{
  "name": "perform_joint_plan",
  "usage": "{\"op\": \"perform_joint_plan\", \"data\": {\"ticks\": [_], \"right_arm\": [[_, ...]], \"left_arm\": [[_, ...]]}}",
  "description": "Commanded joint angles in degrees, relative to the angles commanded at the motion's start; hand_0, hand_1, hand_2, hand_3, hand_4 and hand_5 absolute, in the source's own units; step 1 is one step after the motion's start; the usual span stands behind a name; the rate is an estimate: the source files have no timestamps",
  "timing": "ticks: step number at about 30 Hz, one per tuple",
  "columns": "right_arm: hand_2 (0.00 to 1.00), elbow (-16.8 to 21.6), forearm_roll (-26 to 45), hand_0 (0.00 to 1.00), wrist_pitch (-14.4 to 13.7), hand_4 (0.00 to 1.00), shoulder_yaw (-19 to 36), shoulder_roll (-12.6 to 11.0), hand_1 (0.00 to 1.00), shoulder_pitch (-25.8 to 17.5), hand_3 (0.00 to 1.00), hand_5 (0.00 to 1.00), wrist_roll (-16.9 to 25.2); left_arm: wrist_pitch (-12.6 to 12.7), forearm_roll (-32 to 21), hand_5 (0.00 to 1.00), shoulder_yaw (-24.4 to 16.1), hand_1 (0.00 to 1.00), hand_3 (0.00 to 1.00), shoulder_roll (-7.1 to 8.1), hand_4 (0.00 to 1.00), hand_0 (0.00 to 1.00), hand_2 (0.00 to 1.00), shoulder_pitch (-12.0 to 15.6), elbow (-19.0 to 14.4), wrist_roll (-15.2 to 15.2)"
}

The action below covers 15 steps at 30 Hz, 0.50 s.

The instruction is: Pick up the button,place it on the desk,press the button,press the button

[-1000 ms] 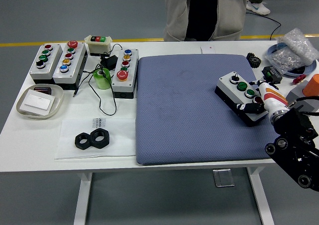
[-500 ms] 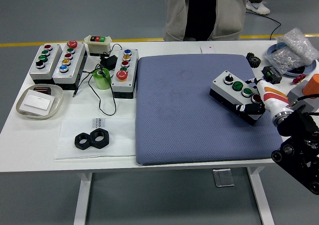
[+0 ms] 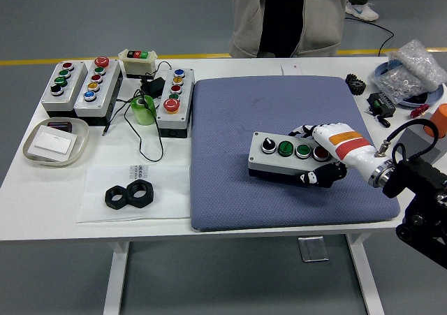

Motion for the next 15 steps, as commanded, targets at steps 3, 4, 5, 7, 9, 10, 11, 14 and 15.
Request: {"op": "perform_joint_plan", "data": {"ticks": [3, 4, 5, 7, 9, 10, 11, 14, 15], "right_arm": [[0.432, -0.55, -0.52, 0.426, 1.54, 0.768, -0.52, -0.02, 0.388, 0.58, 0.621, 0.085, 2.77], [0.432, -0.85, -0.95, 0.426, 2.24, 0.768, -0.67, 0.06, 0.388, 0.81, 0.621, 0.085, 3.34], [0.438, -1.02, -1.20, 0.434, 2.65, 0.782, -0.75, 0.11, 0.396, 0.94, 0.628, 0.078, 3.63], [0.438, -1.76, -1.03, 0.434, 3.74, 0.782, -0.86, 0.36, 0.396, 1.23, 0.628, 0.078, 3.99], [0.438, -2.69, -0.62, 0.434, 4.62, 0.782, -1.01, 0.67, 0.396, 1.48, 0.628, 0.078, 4.37], [0.438, -3.08, -0.50, 0.434, 4.84, 0.782, -1.06, 0.80, 0.396, 1.57, 0.628, 0.078, 4.46], [0.442, -3.50, -0.39, 0.440, 5.02, 0.780, -1.11, 0.93, 0.399, 1.66, 0.630, 0.079, 4.53], [0.442, -4.60, -0.22, 0.440, 5.51, 0.780, -0.88, 1.33, 0.399, 1.84, 0.630, 0.079, 4.72], [0.442, -4.85, -0.20, 0.440, 5.55, 0.780, -0.75, 1.43, 0.399, 1.86, 0.630, 0.079, 4.80]], "left_arm": [[-0.01, -0.08, 0.998, 0.07, 0.827, 0.824, -0.01, 0.624, 0.736, 0.857, 0.00, -0.01, -0.02], [0.00, -0.06, 0.998, 0.04, 0.827, 0.824, -0.02, 0.624, 0.736, 0.857, 0.00, -0.01, -0.01], [0.00, -0.05, 0.998, 0.02, 0.827, 0.823, -0.02, 0.624, 0.736, 0.857, 0.00, -0.01, 0.00], [0.00, -0.10, 0.998, 0.06, 0.827, 0.823, -0.03, 0.624, 0.736, 0.857, 0.00, -0.02, -0.01], [0.01, -0.22, 0.998, 0.11, 0.827, 0.823, -0.05, 0.624, 0.736, 0.857, 0.02, -0.02, -0.04], [0.00, -0.27, 0.998, 0.15, 0.827, 0.823, -0.04, 0.624, 0.736, 0.857, 0.01, -0.03, -0.05], [0.00, -0.32, 0.998, 0.22, 0.827, 0.824, -0.03, 0.624, 0.736, 0.858, -0.01, -0.04, -0.06], [0.00, -0.44, 0.998, 0.34, 0.827, 0.824, -0.01, 0.624, 0.736, 0.858, -0.05, -0.06, -0.07], [0.00, -0.46, 0.998, 0.36, 0.827, 0.824, -0.01, 0.624, 0.736, 0.858, -0.07, -0.07, -0.07]]}}
